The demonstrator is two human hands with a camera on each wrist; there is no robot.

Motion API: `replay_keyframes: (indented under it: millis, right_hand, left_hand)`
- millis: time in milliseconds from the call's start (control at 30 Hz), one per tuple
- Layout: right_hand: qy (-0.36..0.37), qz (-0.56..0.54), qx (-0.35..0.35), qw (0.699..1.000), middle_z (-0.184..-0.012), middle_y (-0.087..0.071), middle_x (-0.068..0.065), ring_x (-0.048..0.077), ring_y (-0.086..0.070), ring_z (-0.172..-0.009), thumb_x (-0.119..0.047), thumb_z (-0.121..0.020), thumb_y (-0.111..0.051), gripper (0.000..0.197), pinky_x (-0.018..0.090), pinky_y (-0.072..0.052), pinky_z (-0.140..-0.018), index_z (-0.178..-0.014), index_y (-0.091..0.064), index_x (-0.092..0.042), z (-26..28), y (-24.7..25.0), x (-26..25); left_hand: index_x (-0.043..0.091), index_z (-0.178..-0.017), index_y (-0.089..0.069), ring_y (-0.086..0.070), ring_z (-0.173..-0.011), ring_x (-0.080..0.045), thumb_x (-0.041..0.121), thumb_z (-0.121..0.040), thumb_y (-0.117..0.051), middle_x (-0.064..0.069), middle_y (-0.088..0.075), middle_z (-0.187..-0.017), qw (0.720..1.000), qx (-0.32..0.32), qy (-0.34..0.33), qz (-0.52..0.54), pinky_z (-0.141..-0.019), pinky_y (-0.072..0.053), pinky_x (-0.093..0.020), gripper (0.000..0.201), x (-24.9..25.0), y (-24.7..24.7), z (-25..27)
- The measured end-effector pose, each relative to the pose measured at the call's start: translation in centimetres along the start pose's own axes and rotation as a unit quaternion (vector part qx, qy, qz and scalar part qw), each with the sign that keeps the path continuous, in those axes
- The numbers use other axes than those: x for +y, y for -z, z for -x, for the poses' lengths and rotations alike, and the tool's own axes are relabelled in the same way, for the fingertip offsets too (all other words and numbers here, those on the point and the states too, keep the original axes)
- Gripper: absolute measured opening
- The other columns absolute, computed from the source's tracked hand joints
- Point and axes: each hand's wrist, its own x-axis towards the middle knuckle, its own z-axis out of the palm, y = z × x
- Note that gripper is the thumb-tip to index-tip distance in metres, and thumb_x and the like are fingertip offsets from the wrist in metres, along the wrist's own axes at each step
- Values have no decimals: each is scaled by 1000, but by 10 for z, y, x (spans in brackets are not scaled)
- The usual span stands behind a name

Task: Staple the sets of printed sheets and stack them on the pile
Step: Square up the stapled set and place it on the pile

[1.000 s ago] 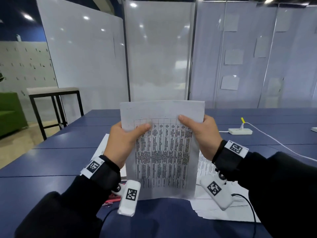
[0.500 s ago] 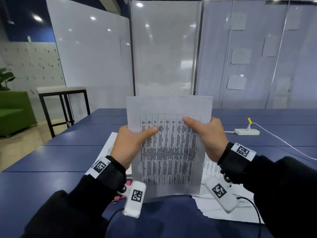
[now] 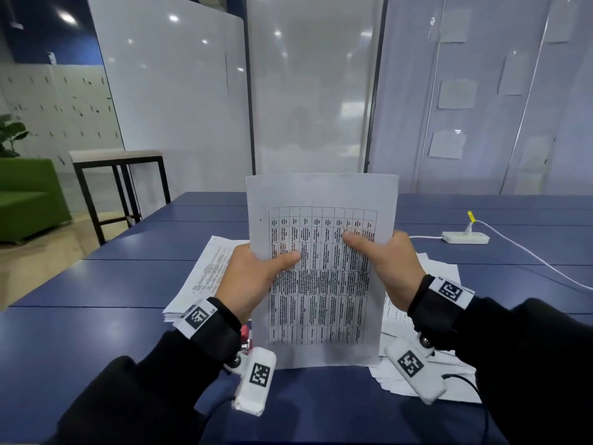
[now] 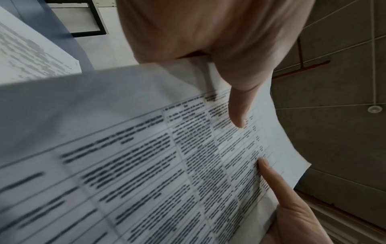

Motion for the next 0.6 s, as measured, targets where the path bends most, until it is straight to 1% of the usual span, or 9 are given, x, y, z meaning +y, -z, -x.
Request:
replay_keyframes:
  millis: [133, 233, 300, 333, 400, 433, 467, 533, 600]
  right_hand:
    - [25, 4, 0, 1000, -101, -80, 1, 15, -76, -99, -7, -91, -76, 14, 20, -58, -80, -103, -76, -12, 2, -2, 1]
    - [33, -5, -18, 999, -100, -80, 0, 14, -77, -96, -4, -92, -74, 13, 19, -58, -78, -103, -76, -12, 4, -9, -1]
    - [22, -19, -22, 999, -100, -80, 2, 16, -77, -95, -5, -92, -74, 14, 23, -60, -77, -104, -76, -11, 6, -15, -2]
    - [18, -23, -25, 999, -101, -80, 4, 18, -77, -95, -6, -91, -74, 13, 25, -61, -78, -104, -76, -9, 6, -18, -3]
    - [6, -21, -47, 999, -101, -80, 8, 22, -78, -92, -11, -91, -75, 14, 30, -62, -77, -104, -77, -6, 3, -24, -7]
    - [-7, -10, -64, 998, -97, -80, 8, 22, -77, -85, -16, -92, -75, 16, 32, -62, -70, -102, -76, -3, 1, -27, -8]
    - [-24, 10, -83, 996, -89, -79, 9, 21, -75, -74, -24, -93, -74, 24, 33, -59, -60, -98, -75, 0, -2, -31, -8]
    - [-77, 41, -123, 989, -77, -72, 11, 23, -66, -56, -39, -96, -69, 42, 31, -50, -49, -95, -70, 3, -7, -41, -4]
    - [-142, 58, -166, 974, -78, -72, 13, 25, -64, -56, -47, -99, -62, 46, 30, -49, -49, -100, -70, -2, -10, -52, 5]
  left_hand:
    - [14, -113, -77, -75, -105, -24, 21, -85, -84, -3, -80, -109, 1000, -10, -12, -9, -102, -55, -53, 30, -1, 6, 3]
    - [12, -110, -77, -75, -105, -23, 21, -84, -86, -7, -79, -108, 1000, 4, -14, -11, -102, -54, -56, 29, 1, 14, 5]
    - [6, -101, -77, -74, -99, -24, 31, -80, -90, -16, -78, -105, 999, 16, -15, -29, -99, -55, -61, 35, 5, 20, 7]
    - [6, -96, -75, -73, -95, -24, 34, -78, -90, -14, -78, -104, 999, 17, -20, -42, -97, -57, -59, 37, 8, 25, 8]
    - [9, -98, -75, -76, -94, -21, 25, -83, -87, -4, -80, -103, 998, 20, -39, -53, -90, -63, -43, 25, 19, 39, 9]
    - [10, -102, -77, -77, -96, -19, 16, -86, -83, 0, -80, -104, 997, 24, -49, -53, -85, -63, -34, 19, 27, 49, 11]
    - [12, -106, -77, -77, -97, -17, 11, -87, -80, 2, -80, -104, 996, 32, -59, -56, -83, -63, -29, 20, 37, 61, 12]
    - [14, -109, -76, -77, -98, -17, 8, -86, -78, 2, -80, -105, 993, 60, -72, -68, -82, -63, -28, 23, 51, 93, 11]
    - [15, -108, -76, -78, -98, -17, 8, -85, -78, 1, -80, -104, 989, 91, -68, -98, -82, -64, -30, 24, 59, 128, 10]
